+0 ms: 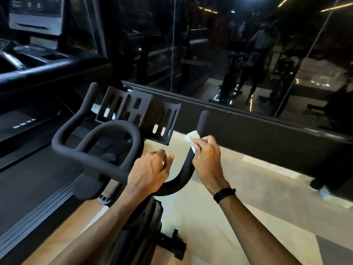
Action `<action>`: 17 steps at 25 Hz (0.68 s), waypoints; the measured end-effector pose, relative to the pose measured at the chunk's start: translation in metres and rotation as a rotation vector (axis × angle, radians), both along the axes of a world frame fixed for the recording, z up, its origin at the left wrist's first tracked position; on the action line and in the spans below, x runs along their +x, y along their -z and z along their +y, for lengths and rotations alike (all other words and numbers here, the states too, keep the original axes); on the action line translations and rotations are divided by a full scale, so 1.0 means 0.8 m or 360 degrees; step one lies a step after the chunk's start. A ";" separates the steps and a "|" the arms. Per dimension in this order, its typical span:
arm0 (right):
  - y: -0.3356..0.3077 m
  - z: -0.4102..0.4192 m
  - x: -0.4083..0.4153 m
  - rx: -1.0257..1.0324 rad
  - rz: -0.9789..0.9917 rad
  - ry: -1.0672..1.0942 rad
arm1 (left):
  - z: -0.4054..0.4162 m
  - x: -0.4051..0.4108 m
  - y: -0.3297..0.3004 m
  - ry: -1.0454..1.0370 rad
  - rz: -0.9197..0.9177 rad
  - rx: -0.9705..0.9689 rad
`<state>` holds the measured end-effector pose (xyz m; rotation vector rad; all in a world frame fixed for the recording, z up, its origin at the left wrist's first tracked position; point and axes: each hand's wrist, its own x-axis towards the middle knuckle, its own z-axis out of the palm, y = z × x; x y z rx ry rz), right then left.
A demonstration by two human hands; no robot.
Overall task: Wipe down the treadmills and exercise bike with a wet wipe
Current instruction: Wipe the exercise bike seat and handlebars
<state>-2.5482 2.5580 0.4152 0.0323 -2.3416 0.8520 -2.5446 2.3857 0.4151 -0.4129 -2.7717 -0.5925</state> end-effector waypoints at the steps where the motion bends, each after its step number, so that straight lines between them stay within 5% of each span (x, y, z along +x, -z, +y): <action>1: -0.001 -0.005 0.005 0.0004 -0.0039 0.0035 | 0.000 0.003 0.000 0.0019 0.0028 -0.0013; 10: -0.005 -0.085 0.060 -0.0028 -0.0390 0.0474 | -0.021 0.015 0.002 0.0314 0.0075 0.0010; 17: 0.027 -0.146 0.124 -0.0230 -0.0223 0.0453 | -0.032 0.010 -0.001 0.0354 0.0022 0.0263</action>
